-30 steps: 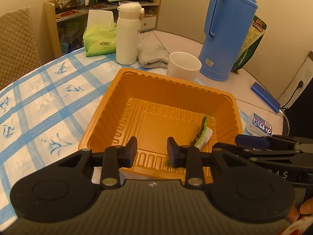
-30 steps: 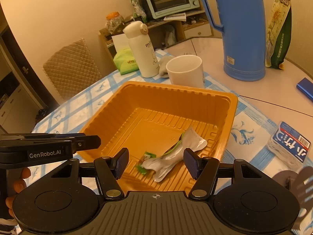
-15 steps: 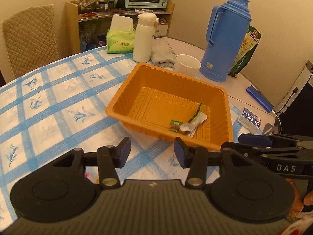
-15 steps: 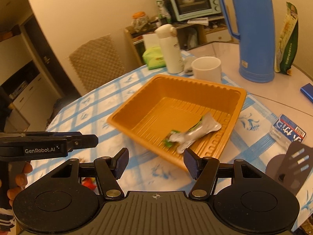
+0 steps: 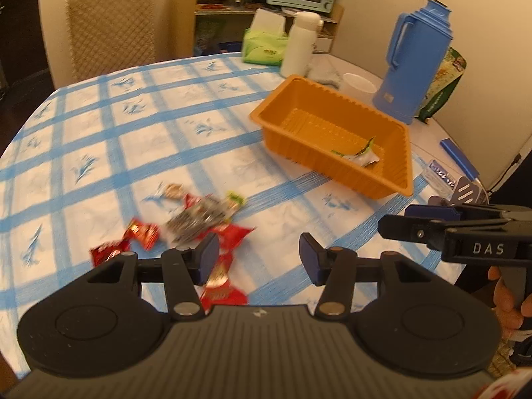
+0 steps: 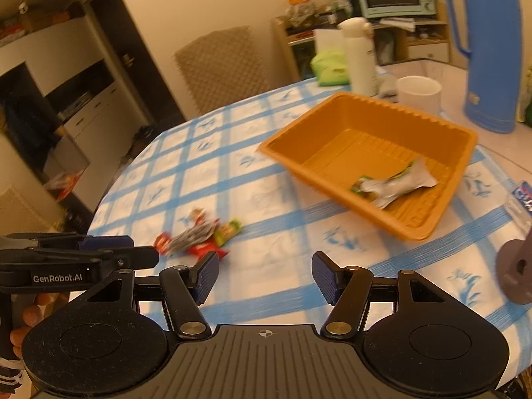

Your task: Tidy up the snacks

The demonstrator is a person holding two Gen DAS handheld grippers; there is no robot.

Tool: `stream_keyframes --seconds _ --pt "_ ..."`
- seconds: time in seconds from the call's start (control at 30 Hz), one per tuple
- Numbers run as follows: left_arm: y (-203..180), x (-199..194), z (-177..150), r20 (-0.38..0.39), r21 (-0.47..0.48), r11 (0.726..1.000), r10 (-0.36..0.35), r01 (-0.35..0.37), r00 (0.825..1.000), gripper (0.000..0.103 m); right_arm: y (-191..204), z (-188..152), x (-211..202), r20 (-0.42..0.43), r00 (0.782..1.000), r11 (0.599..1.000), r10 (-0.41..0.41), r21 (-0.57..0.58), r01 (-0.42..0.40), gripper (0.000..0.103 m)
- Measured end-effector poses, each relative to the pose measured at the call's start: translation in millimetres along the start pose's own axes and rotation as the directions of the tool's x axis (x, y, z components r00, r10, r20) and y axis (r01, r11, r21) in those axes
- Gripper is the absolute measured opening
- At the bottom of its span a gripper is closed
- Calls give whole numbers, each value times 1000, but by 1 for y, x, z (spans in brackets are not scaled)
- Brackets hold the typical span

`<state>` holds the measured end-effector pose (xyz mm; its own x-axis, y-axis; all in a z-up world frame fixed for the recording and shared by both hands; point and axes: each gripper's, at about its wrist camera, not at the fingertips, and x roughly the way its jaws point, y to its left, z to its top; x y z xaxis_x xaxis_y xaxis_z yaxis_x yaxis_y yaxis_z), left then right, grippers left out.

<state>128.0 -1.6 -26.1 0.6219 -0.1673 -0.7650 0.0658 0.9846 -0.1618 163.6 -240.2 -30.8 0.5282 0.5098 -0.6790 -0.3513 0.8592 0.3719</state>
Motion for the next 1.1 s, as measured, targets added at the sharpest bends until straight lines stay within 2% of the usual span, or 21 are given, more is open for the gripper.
stream_keyframes --seconds 0.37,0.67,0.87,1.1 --pt "39 -22 -39 -24 -127 985 112 -114 993 50 39 -21 31 -106 991 991 83 -92 -93 62" --pt "62 -27 -60 -49 -189 969 154 -161 987 51 63 -31 63 -193 972 981 132 -119 -156 62" --pt "74 -25 -66 -63 -217 958 178 -188 982 51 78 -31 88 -235 962 974 141 -139 -176 62" --pt "87 -22 -70 -74 -234 949 201 -213 977 51 93 -28 127 -261 960 974 104 -168 -151 62"
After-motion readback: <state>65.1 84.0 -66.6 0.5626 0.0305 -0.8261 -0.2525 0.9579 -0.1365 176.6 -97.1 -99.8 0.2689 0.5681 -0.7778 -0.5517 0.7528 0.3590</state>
